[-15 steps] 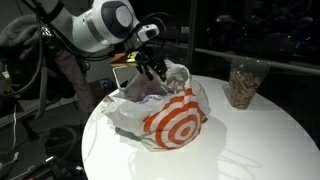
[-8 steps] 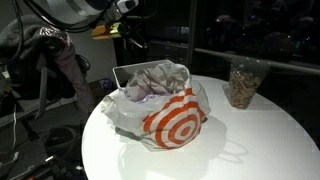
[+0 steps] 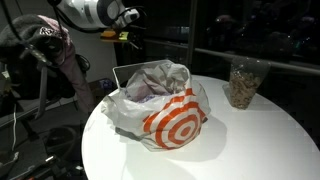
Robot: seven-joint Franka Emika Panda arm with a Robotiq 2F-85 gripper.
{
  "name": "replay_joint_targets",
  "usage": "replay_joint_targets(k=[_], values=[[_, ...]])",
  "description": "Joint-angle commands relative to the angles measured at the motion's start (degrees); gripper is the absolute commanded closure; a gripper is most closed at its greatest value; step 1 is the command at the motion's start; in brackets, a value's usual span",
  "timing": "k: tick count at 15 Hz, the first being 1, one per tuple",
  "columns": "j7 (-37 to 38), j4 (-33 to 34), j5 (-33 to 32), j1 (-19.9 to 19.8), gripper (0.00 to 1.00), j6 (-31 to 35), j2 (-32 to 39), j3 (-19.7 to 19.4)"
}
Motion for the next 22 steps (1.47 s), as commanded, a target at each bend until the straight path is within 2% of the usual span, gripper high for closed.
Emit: replay_joint_targets(k=[1,3,5,11,15,16,17,18,22], values=[[-6.14,13.32,3.98,-2.86,0.00,-1.95,11.77,4.38],[-9.22,17.60,4.92,-3.84,0.00,-3.46,16.70,6.11],[-10.75,21.31,4.15,-3.68,0.00,-5.11,20.96,6.00],[-13.31,31.55,1.45,-2.03,0.00,-8.36,30.34,3.37],[-14.08,36.84,-0.38,-0.86,0.00,-13.90,35.06,1.79],[-14.83,37.73,-0.64,-0.85,0.25,-14.66,35.94,1.95],[-15.27,38.52,-0.78,-0.82,0.26,-15.70,36.43,2.08],[-15.44,39.28,-0.94,-0.62,0.32,-16.02,36.76,2.04],[-16.24,39.55,-0.87,-0.63,0.65,-17.10,35.78,2.37]])
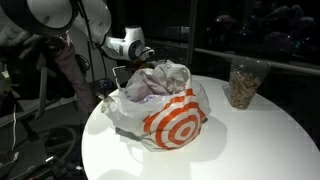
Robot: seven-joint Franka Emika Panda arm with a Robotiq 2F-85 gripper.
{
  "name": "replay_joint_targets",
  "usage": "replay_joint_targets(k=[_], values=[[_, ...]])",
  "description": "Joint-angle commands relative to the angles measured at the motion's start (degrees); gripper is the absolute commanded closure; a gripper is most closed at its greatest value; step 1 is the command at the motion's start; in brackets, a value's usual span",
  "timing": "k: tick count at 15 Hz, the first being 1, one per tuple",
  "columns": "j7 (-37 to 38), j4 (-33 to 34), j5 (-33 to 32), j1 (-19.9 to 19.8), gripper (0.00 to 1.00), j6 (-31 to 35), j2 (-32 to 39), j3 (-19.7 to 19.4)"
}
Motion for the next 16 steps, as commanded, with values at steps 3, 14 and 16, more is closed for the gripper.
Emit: replay_joint_targets(k=[3,14,16], values=[[-0.48,2.06,-0.54,0.74,0.87,-3.18,-1.62,-0.75],[6.56,-15.55,-4.86,1.78,1.00,-6.34,-26.54,-4.14],[7.46,-21.08,-5.17,1.56,1.00,-5.43,-32.42,-4.50]])
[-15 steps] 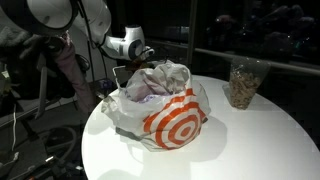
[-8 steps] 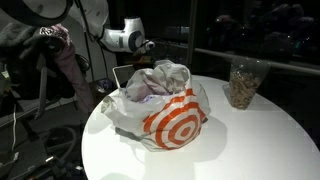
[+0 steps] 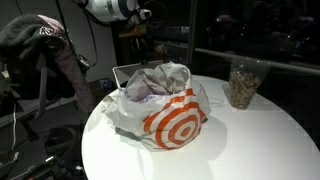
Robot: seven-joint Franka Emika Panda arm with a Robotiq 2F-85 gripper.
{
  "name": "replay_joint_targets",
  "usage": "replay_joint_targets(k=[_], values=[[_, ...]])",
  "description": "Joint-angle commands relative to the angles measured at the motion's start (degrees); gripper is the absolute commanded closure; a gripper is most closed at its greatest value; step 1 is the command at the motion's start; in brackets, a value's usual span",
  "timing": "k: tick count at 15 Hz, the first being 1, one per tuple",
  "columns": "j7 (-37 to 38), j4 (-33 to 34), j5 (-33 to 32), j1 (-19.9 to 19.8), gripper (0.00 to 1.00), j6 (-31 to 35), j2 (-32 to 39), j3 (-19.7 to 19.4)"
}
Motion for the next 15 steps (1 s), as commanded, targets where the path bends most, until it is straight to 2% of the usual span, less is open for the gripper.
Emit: replay_joint_targets(k=[1,4,8,12,15], values=[[3.31,-13.64,-1.40,-0.56,1.00,2.55,-13.17,-0.59],[7.18,-21.56,-1.88,-1.13,1.00,2.19,-21.50,-0.76],[19.02,-33.04,-7.19,-1.68,1.00,2.70,-32.75,-1.78],[30.08,-45.28,-11.34,-5.15,1.00,4.18,-44.92,-0.37],[30.90,-54.22,-8.89,-8.45,1.00,4.02,-53.65,0.66]])
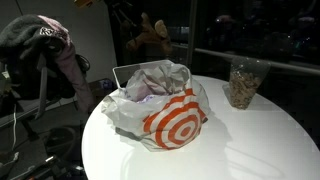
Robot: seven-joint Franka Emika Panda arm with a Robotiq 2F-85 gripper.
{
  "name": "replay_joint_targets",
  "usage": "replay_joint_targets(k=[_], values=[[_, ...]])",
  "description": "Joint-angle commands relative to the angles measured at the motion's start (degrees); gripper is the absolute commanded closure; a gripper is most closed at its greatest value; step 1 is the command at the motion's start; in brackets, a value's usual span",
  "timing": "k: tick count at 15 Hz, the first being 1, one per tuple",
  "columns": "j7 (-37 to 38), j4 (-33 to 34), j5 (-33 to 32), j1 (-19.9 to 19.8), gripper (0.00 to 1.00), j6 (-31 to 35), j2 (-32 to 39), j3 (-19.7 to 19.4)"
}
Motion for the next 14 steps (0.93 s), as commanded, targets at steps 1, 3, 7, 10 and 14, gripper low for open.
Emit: replay_joint_targets(k=[1,3,7,10,14], values=[[1.15,-12.33,2.42,-4.29,1.00,2.44,-11.71,1.63],[-1.12,-16.07,5.52,-5.21,1.00,2.56,-14.44,1.61],[-13.12,-19.36,16.97,-2.76,1.00,5.34,-12.89,-1.26],[-22.15,-18.78,23.46,-2.01,1.00,6.46,-8.90,-2.24],[-31.24,-15.62,32.46,-1.80,1.00,5.04,-1.58,-4.00]])
